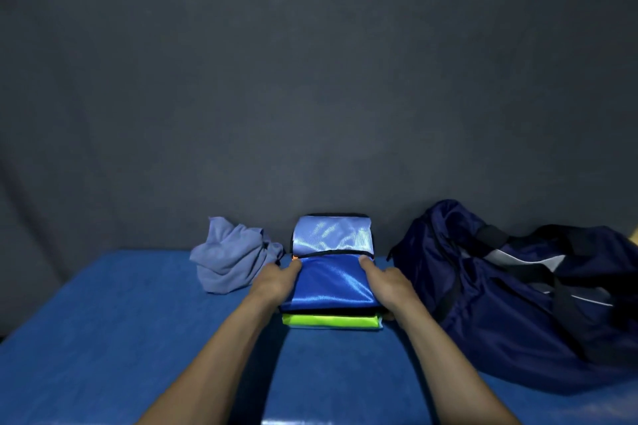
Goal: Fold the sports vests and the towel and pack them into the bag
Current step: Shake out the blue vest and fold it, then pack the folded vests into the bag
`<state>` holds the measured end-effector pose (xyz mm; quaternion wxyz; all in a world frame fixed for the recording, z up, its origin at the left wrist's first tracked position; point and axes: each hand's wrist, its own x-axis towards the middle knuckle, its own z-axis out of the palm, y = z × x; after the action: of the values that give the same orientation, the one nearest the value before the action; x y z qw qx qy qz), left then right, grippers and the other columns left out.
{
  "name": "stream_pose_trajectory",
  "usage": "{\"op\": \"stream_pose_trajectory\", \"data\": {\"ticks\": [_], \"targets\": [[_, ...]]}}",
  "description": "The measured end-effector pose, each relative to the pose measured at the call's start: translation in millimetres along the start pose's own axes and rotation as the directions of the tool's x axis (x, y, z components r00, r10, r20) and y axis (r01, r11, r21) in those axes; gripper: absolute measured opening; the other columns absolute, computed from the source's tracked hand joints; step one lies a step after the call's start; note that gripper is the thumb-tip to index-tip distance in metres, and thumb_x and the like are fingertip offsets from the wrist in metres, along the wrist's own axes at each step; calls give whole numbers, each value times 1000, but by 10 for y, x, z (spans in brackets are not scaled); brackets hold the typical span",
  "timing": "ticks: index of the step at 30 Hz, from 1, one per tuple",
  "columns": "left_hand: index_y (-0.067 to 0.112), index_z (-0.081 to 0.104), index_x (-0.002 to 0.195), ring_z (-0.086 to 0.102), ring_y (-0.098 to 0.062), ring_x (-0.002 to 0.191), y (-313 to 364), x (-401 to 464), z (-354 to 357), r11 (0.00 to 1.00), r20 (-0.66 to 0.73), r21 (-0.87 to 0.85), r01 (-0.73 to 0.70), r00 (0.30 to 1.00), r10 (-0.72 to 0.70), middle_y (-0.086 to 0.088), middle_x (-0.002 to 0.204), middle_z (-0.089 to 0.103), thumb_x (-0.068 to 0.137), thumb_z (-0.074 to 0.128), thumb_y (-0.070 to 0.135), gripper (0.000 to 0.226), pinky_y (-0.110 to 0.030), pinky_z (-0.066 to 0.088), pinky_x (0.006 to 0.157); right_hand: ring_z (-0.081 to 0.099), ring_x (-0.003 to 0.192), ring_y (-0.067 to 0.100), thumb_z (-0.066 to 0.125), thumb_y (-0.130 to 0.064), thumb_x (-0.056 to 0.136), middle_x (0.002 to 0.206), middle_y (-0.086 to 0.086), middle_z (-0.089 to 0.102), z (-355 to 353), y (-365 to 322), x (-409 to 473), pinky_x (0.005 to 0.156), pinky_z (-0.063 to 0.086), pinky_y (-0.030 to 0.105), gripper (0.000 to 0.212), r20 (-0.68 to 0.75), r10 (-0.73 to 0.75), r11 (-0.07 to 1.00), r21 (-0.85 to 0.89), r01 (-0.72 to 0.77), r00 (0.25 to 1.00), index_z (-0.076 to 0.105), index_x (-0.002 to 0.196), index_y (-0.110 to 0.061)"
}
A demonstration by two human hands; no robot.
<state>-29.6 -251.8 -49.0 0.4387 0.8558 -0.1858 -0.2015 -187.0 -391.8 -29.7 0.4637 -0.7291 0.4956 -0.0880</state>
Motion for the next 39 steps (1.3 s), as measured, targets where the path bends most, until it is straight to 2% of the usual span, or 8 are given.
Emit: {"op": "stream_pose_trajectory", "data": {"ticks": [6, 10, 19, 25, 29, 31, 35, 39], "targets": [[8, 54, 140, 59, -30, 122, -31, 61, 40, 971, 121, -222, 94, 990, -69, -11, 136, 61, 62, 53, 71, 100, -43, 44, 110, 66, 96, 25, 63, -75, 78, 123, 9, 65, 0, 156, 33, 63, 57, 33, 84, 186, 121, 943, 285, -172, 975, 56, 133, -13], [5, 61, 125, 63, -29, 111, 45, -118, 44, 977, 130, -196, 87, 990, -62, -11, 122, 66, 90, 57, 54, 60, -40, 48, 103, 53, 57, 16, 73, -65, 75, 78, 3, 60, -93, 240, -48, 68, 60, 36, 66, 252, 111, 912, 359, -199, 961, 65, 115, -12], [6, 59, 94, 51, -19, 73, 5, -436, 138, 997, 81, 31, 64, 994, -66, -9, 92, 58, 106, 41, 45, 45, -30, 35, 61, 70, 110, 29, 91, -79, 35, 129, 4, 69, -159, 415, -95, 90, 58, 59, 125, 334, 36, 868, 456, -195, 942, 59, 138, -17], [12, 60, 87, 55, -20, 76, 8, -400, 120, 998, 109, 0, 68, 992, -68, -5, 87, 61, 106, 42, 46, 43, -30, 38, 64, 75, 101, 27, 97, -69, 39, 116, 5, 76, -186, 377, -243, 93, 59, 51, 110, 400, -10, 839, 503, -210, 917, 65, 129, -14], [8, 60, 89, 53, -21, 73, -25, -345, 132, 999, 123, -17, 40, 992, -38, -10, 89, 60, 105, 44, 44, 42, -31, 35, 61, 75, 98, 27, 99, -58, 34, 116, 9, 74, -71, 413, -206, 89, 60, 50, 116, 274, 29, 814, 551, -182, 961, 59, 133, -11], [5, 62, 95, 55, -23, 76, -26, -340, 109, 998, 135, -44, 37, 990, -31, -11, 92, 62, 105, 44, 42, 42, -32, 37, 63, 76, 87, 24, 94, -45, 49, 102, 13, 77, -29, 358, -295, 81, 62, 39, 85, 176, 9, 793, 599, -114, 984, 67, 117, -3], [9, 71, 104, 71, -34, 96, -3, -443, 43, 926, 250, -363, 105, 968, -12, -15, 100, 77, 102, 48, 40, 39, -45, 53, 93, 74, 84, 25, 90, -37, 49, 102, 12, 74, -44, 213, -542, 77, 60, 41, 73, -30, -56, 783, 618, 62, 998, 60, 110, -9], [7, 71, 116, 69, -33, 98, 207, -694, 17, 772, 430, -595, 225, 900, 70, -19, 110, 75, 99, 50, 43, 45, -42, 49, 88, 72, 78, 22, 89, -28, 53, 98, 14, 76, -355, 34, -830, 77, 60, 43, 64, -145, -103, 755, 633, 172, 984, 61, 108, -8]]}}
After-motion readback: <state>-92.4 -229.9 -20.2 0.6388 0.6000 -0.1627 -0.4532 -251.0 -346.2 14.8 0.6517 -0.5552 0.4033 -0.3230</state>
